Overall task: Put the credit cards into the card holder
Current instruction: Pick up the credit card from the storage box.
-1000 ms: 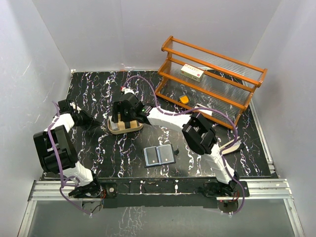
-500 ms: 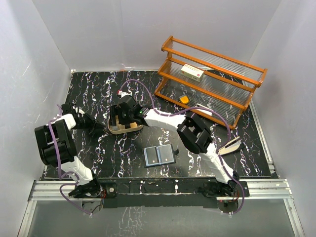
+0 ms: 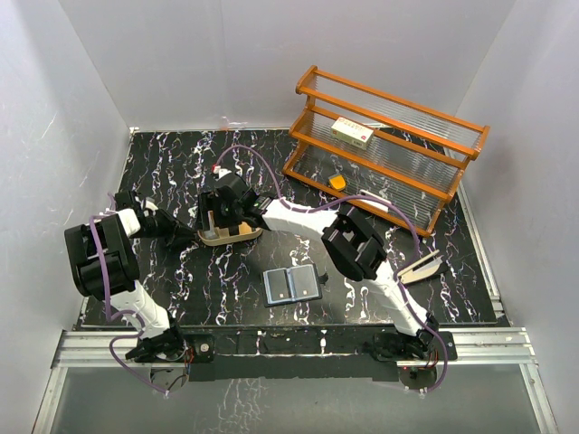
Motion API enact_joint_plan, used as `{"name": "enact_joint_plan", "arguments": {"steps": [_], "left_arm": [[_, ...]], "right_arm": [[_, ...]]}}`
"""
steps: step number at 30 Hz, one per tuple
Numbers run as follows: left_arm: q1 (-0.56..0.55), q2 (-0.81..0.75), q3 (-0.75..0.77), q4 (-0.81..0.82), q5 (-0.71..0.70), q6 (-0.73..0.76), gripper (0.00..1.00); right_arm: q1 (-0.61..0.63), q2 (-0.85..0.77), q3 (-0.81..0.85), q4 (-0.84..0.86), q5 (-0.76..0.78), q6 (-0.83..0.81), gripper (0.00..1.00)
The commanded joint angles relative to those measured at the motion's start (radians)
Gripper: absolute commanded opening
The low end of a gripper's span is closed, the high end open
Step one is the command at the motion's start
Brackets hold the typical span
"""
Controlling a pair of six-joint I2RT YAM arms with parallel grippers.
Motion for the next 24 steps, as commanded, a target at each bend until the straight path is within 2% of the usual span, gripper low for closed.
{"name": "enact_joint_plan", "arguments": {"steps": [1,13,24], "left_arm": [[0.005,-0.019,-0.01,0.017,0.076,-0.01,0.18],[0.002,0.0,-0.028,0.055,0.135,-0.027,0.18],[-0.025,0.037,-0.017,0.054,0.175,-0.017,0.2]], "right_arm": [[0.003,-0.007,0.041,0.041,-0.026,0.026,0.72],[0.003,-0.019,0.048,0.071,-0.064,0.077,0.69],[0.003,-0.041,0.023,0.083,-0.084,0.099,0.6]]}}
